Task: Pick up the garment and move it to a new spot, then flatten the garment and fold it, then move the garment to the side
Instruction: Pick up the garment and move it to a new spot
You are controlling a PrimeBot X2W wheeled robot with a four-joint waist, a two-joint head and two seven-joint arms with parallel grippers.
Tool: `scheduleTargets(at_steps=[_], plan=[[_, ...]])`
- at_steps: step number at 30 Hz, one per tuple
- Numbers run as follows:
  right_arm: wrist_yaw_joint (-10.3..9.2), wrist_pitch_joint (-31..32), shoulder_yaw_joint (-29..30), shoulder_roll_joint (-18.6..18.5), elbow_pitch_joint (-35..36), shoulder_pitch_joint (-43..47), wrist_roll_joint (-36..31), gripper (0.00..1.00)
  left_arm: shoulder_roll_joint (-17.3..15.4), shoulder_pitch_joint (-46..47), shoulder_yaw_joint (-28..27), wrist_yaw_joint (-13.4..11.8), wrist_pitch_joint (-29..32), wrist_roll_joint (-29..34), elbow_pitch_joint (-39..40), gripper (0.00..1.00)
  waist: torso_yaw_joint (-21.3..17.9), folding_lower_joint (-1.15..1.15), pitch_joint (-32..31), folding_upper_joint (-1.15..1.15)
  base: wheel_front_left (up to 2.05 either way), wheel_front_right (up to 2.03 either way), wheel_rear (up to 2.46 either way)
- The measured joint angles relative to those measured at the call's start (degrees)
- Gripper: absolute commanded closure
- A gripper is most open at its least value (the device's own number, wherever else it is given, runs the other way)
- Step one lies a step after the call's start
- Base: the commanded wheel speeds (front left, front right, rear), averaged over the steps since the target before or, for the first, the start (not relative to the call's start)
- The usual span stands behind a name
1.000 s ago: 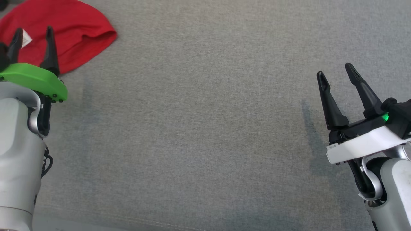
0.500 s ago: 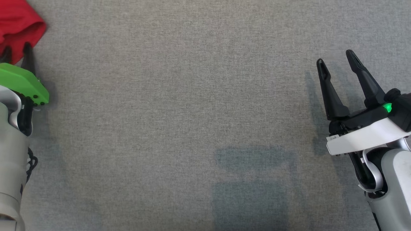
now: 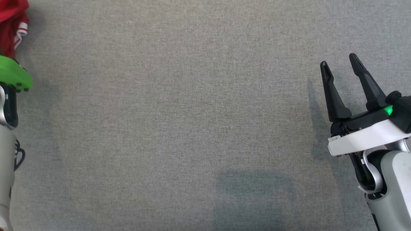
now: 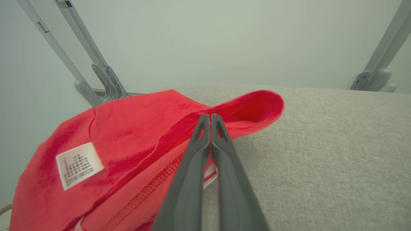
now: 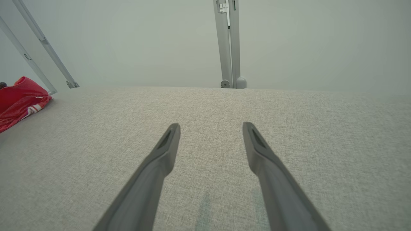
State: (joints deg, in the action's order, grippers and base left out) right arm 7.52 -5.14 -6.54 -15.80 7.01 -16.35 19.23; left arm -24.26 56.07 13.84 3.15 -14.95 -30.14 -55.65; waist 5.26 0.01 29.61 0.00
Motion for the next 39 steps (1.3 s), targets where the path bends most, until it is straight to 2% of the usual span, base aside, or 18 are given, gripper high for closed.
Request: scheduleTargets(at_steps=[8,14,18,25,30,35,39], plan=[[0.01,-0.9,0.9,0.8,-1.7,2.5,0.3,0.00,-0.4,-10.2,-7.6,-3.2,0.0,6.4,19.1,1.00,0.6,-0.01,-5.2,0.00,0.00,0.00,0.00],[0.00,-1.3,1.8,1.7,-2.5,4.9,0.4,0.00,1.2,-18.7,-11.9,-4.3,0.0,9.9,33.0,1.00,0.8,-0.01,-9.8,0.00,0.00,0.00,0.00],[0.01,-1.4,1.9,2.3,-2.8,6.7,0.6,0.00,2.6,-26.0,-12.7,-4.8,0.0,12.2,43.0,1.00,0.6,-0.01,-13.5,0.00,0.00,0.00,0.00],[0.01,-1.5,2.3,3.3,-2.5,8.0,0.7,0.00,4.5,-32.2,-9.5,-5.7,2.1,13.1,54.8,1.00,-0.9,-0.01,-17.2,0.00,0.00,0.00,0.00],[0.00,-1.8,2.0,4.1,-2.0,8.1,0.7,0.00,6.5,-32.7,-5.8,-5.9,4.3,14.2,62.0,1.00,-3.5,-0.01,-17.7,0.00,0.00,0.00,0.00],[0.00,-2.0,1.7,4.6,-2.0,7.9,0.7,0.00,8.9,-31.6,-0.9,-4.9,5.7,15.0,64.4,1.00,-6.3,-0.01,-17.5,0.00,0.00,0.00,0.00],[0.00,-2.6,1.3,5.1,-2.5,7.6,0.8,0.00,12.4,-28.5,4.2,-3.3,6.7,15.2,63.1,1.00,-9.4,-0.01,-16.9,0.00,0.00,0.00,0.00]])
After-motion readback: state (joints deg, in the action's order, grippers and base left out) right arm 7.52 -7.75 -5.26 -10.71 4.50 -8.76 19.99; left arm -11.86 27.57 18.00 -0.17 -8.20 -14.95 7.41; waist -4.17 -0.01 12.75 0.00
